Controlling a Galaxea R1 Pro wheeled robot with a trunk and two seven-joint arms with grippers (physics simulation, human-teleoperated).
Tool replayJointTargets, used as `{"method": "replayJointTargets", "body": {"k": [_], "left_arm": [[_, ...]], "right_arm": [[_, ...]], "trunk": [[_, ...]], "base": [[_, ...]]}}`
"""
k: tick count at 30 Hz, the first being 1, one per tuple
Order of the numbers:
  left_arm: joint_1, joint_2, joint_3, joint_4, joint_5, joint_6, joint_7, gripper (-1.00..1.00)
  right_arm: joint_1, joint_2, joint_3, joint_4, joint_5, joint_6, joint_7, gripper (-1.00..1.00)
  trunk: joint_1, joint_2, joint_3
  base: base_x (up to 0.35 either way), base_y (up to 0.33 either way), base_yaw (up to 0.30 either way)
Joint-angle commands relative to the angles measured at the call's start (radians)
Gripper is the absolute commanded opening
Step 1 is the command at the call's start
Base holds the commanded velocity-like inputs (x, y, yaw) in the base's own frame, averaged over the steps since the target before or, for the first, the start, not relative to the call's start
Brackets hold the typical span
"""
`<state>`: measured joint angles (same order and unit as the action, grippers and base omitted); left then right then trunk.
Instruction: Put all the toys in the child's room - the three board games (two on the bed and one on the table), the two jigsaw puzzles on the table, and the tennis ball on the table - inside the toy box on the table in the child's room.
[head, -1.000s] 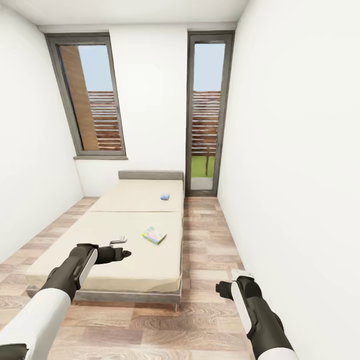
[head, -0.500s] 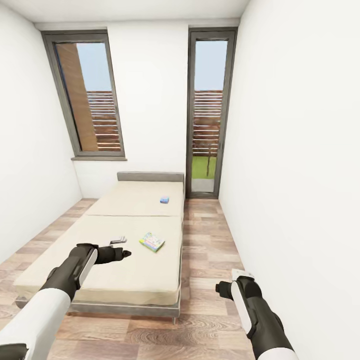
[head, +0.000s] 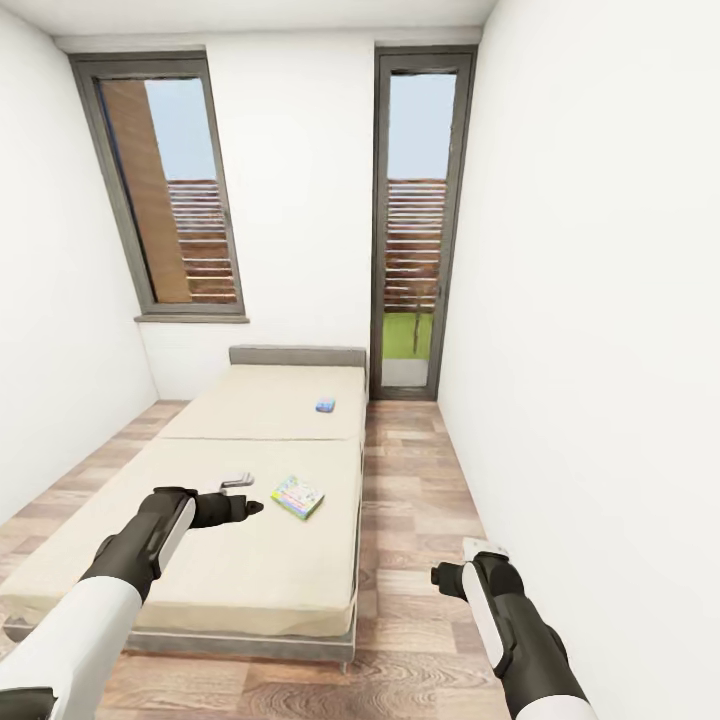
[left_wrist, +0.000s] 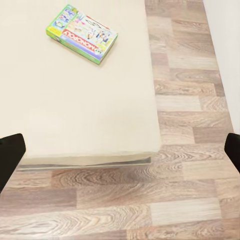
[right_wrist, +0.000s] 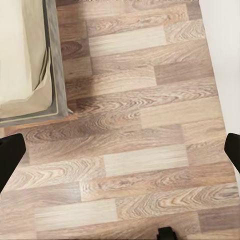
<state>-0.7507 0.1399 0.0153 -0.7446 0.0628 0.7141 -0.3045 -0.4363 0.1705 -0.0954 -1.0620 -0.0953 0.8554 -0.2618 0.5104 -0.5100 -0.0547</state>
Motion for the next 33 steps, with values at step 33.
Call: {"method": "replayJointTargets", "body": {"k": [33], "left_arm": [[-0.001, 0.004, 0.003, -0.004, 0.006, 0.008, 0.001, 1.00]], "right_arm": [[-0.001, 0.001, -0.001, -0.001, -0.012, 0.002, -0.008, 1.00]], "trunk": [[0.001, -0.002, -0.002]], "base": [[0.123, -0.043, 0.000]]}}
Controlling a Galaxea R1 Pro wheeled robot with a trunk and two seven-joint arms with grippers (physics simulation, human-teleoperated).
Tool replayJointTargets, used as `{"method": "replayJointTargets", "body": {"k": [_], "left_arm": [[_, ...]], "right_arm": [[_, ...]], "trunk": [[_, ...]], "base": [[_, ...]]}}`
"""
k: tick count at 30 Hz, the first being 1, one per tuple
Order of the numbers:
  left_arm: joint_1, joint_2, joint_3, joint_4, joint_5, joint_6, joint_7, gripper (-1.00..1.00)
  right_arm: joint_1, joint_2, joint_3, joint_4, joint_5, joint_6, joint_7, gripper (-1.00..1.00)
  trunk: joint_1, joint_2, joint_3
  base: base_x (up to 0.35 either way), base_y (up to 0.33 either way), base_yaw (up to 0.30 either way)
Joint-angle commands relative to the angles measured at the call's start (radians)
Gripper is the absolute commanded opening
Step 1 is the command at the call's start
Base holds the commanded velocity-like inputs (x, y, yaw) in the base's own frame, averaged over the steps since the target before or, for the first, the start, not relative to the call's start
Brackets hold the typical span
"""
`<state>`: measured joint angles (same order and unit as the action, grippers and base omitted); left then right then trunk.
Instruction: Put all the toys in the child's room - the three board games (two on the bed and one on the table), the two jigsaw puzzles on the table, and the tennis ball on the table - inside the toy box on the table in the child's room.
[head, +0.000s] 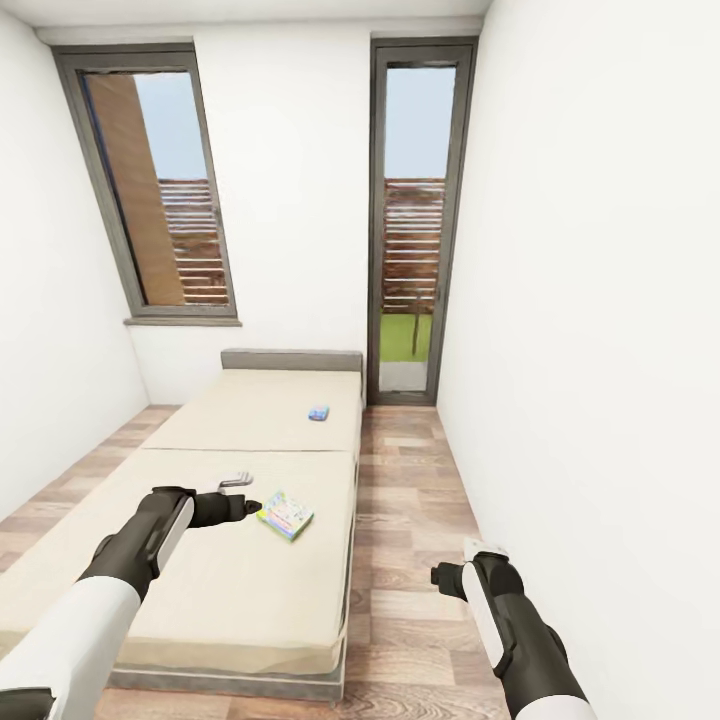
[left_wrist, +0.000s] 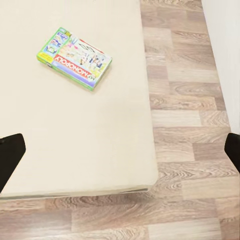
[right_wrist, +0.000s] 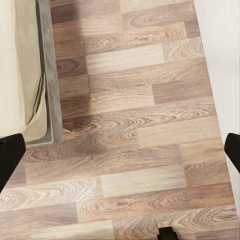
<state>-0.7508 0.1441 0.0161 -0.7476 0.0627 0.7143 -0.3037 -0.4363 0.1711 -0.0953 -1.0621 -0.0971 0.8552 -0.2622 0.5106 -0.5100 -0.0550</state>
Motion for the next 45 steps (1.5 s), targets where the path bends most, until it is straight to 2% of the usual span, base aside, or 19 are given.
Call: {"method": "replayJointTargets", "body": {"k": [1, 29, 45], "left_arm": [[-0.001, -0.001, 0.001, -0.001, 0.006, 0.007, 0.002, 1.00], [-0.001, -0.001, -0.005, -0.001, 0.005, 0.005, 0.006, 1.00], [-0.001, -0.001, -0.006, -0.001, 0.005, 0.005, 0.006, 1.00]], "right_arm": [[-0.001, 0.001, -0.001, -0.001, -0.010, 0.002, -0.008, 1.00], [-0.001, 0.002, -0.001, -0.001, -0.006, 0.002, -0.008, 1.00], [-0.001, 0.002, -0.001, -0.001, -0.007, 0.002, -0.008, 1.00]], "trunk": [[0.001, -0.002, -0.002], [0.001, -0.002, -0.002], [0.001, -0.002, -0.002]], "base": [[0.151, -0.182, 0.000], [0.123, -0.068, 0.000], [0.046, -0.078, 0.000]]}}
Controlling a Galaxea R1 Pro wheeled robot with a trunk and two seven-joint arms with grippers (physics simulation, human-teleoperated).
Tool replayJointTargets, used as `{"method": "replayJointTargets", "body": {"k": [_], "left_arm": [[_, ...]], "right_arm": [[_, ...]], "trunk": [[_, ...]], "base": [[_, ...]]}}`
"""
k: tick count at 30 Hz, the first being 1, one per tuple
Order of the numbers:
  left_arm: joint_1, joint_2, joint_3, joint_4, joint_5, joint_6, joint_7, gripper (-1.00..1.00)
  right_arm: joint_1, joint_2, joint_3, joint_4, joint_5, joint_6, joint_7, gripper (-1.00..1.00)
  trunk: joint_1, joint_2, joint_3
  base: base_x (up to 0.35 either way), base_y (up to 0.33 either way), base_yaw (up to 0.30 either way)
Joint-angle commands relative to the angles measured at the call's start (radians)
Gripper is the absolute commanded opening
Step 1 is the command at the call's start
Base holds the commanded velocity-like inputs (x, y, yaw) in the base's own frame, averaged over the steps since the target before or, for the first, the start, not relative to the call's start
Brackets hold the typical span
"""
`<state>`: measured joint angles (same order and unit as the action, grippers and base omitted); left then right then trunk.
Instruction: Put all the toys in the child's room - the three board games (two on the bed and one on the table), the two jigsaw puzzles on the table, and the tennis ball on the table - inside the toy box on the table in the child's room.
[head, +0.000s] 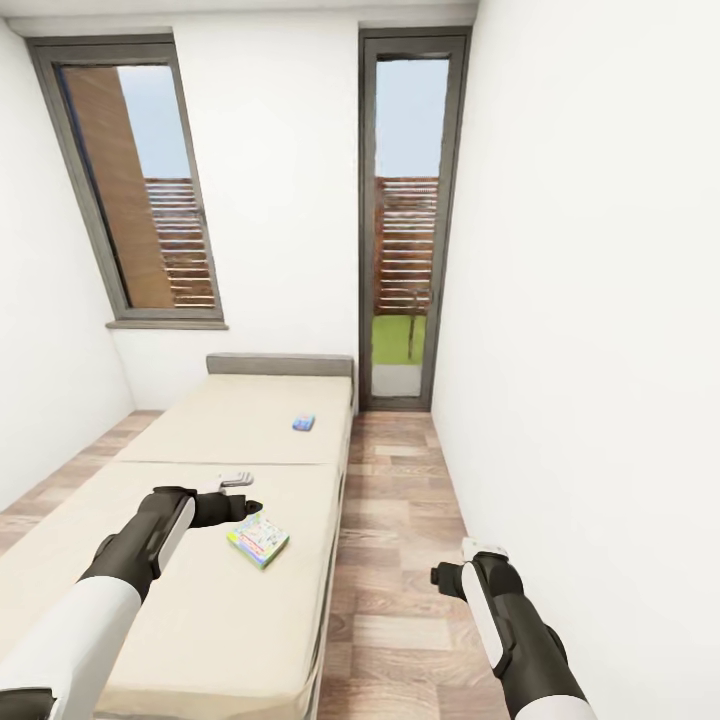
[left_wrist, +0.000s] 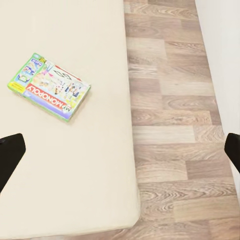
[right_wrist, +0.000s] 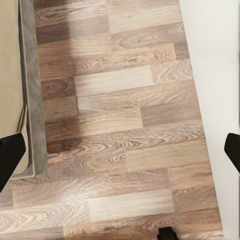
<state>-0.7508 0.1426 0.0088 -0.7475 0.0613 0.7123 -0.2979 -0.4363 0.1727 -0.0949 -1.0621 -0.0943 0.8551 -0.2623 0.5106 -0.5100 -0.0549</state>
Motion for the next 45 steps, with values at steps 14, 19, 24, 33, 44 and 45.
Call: {"method": "replayJointTargets", "body": {"k": [14, 19, 24, 33, 44, 45], "left_arm": [[-0.001, 0.000, 0.005, -0.001, 0.006, 0.007, -0.003, 1.00], [-0.001, 0.000, 0.004, -0.001, 0.006, 0.007, -0.005, 1.00], [-0.001, 0.000, 0.001, -0.001, 0.006, 0.003, -0.006, 1.00], [-0.001, 0.000, 0.001, -0.001, 0.006, 0.002, -0.004, 1.00], [-0.001, 0.000, 0.005, -0.001, 0.006, 0.002, -0.006, 1.00], [-0.001, 0.000, 0.004, -0.001, 0.006, 0.003, -0.007, 1.00]], "right_arm": [[-0.001, 0.001, -0.002, -0.001, -0.012, 0.002, -0.008, 1.00], [-0.001, 0.001, -0.002, -0.001, -0.012, 0.002, -0.008, 1.00], [-0.001, 0.001, -0.002, -0.001, -0.013, 0.002, -0.008, 1.00], [-0.001, 0.001, -0.002, -0.001, -0.013, 0.002, -0.007, 1.00], [-0.001, 0.001, -0.001, -0.001, -0.013, 0.002, -0.007, 1.00], [-0.001, 0.001, 0.000, -0.001, -0.013, 0.002, -0.007, 1.00]], "trunk": [[0.001, -0.002, -0.002], [0.001, -0.002, 0.002], [0.001, -0.002, 0.006], [0.001, -0.002, 0.010], [0.001, -0.002, 0.010], [0.001, -0.002, 0.010]], "base": [[0.093, 0.016, -0.008], [0.165, 0.097, -0.177], [0.179, 0.040, -0.230], [0.112, 0.002, -0.131], [0.090, 0.004, -0.003], [0.150, 0.067, 0.000]]}}
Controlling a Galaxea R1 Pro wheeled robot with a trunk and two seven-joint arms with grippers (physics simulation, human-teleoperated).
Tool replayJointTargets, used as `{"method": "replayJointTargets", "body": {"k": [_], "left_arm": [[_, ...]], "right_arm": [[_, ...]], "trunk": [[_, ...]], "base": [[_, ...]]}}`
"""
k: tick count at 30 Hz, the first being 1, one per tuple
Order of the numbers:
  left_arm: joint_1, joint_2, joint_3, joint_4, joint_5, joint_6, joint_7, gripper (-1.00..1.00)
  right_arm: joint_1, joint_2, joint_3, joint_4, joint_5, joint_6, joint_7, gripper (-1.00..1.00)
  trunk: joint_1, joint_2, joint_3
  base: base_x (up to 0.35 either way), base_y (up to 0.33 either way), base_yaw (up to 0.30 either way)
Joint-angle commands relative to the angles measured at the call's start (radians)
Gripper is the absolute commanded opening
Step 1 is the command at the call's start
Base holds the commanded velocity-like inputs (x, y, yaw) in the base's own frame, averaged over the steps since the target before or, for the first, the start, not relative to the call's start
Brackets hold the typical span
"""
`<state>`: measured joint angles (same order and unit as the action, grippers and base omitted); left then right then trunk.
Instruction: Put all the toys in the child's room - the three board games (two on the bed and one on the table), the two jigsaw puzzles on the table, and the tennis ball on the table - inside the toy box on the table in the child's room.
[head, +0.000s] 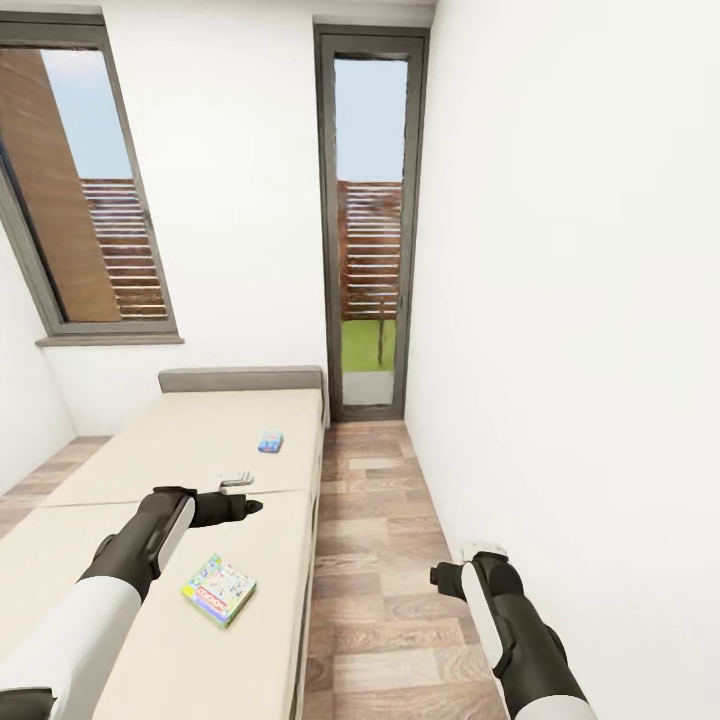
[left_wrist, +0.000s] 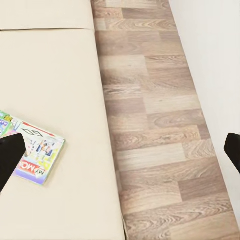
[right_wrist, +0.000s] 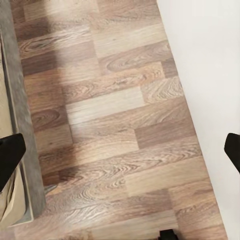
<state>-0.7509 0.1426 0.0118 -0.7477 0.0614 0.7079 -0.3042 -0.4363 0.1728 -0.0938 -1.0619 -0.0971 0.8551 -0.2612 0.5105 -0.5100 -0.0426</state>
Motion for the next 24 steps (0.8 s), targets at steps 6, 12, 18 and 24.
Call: {"method": "replayJointTargets", "body": {"k": [6, 12, 18, 24], "left_arm": [[-0.001, 0.000, 0.001, -0.001, 0.006, 0.007, 0.000, 1.00], [-0.001, 0.000, -0.001, -0.001, 0.006, 0.006, 0.000, 1.00], [-0.001, -0.001, -0.002, -0.001, 0.006, 0.005, 0.000, 1.00], [-0.001, -0.001, -0.004, -0.001, 0.006, 0.005, 0.001, 1.00]], "right_arm": [[-0.001, 0.001, -0.001, -0.001, -0.010, 0.002, -0.007, 1.00], [-0.001, 0.001, -0.001, -0.001, -0.010, 0.002, -0.007, 1.00], [-0.001, 0.001, 0.011, -0.001, -0.011, 0.002, -0.008, 1.00], [-0.001, 0.001, 0.039, 0.000, -0.013, -0.004, -0.009, 1.00]], "trunk": [[0.001, -0.002, -0.002], [0.001, -0.002, -0.002], [0.001, -0.002, -0.002], [0.001, -0.002, -0.002]], "base": [[0.080, 0.022, 0.000], [0.133, 0.020, 0.030], [0.162, 0.003, 0.005], [0.082, 0.000, 0.001]]}}
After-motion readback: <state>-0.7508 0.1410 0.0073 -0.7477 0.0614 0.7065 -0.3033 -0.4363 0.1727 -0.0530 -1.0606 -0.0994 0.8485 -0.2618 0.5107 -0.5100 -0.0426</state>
